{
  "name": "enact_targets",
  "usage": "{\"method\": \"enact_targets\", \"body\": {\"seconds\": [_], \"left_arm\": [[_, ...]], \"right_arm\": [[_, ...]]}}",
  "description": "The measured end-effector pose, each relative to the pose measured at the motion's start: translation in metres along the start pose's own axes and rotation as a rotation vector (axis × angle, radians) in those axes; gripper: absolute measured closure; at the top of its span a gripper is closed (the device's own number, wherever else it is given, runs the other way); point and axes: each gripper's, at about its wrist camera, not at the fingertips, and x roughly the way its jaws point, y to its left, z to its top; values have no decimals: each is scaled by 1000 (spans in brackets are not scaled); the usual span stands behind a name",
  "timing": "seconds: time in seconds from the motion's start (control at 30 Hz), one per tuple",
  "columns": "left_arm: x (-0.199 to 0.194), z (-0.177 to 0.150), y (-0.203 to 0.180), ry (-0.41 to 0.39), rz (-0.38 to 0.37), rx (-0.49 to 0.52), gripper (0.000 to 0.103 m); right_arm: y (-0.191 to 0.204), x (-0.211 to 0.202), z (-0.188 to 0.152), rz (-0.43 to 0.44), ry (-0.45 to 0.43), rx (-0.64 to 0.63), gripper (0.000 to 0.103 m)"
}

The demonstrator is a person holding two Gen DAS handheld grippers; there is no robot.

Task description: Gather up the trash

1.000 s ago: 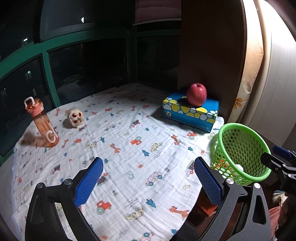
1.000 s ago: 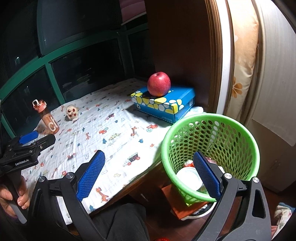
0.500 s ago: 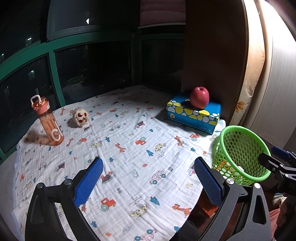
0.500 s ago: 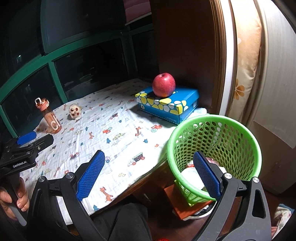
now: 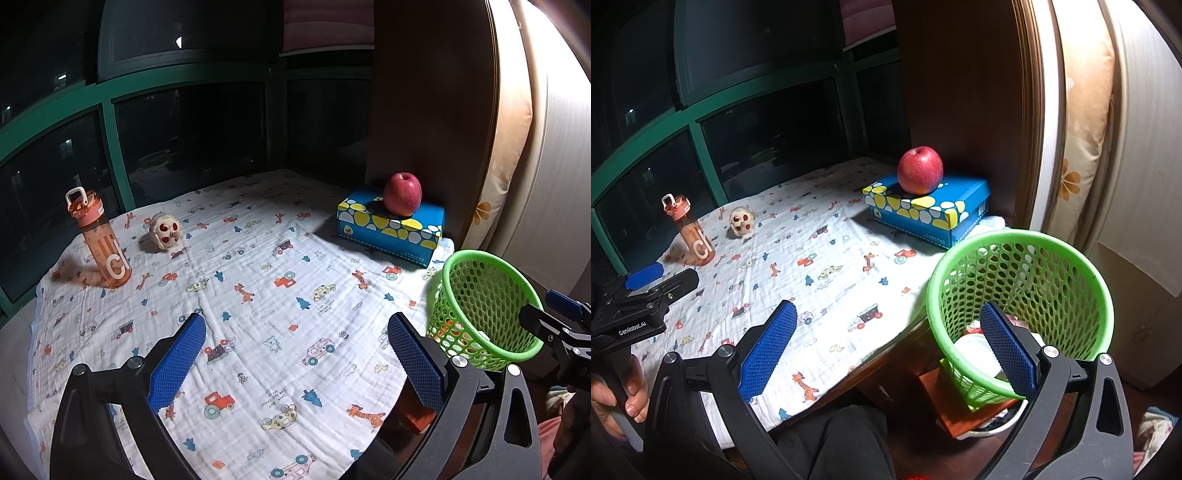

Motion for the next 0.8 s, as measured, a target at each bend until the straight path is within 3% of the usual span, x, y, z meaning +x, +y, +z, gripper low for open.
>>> {"method": "enact_targets", "body": {"seconds": [0.8], "left_arm": [[1,-1,0,3,22,-7,7]], "right_arm": [[0,2,-2,-1,4,6,5]]}}
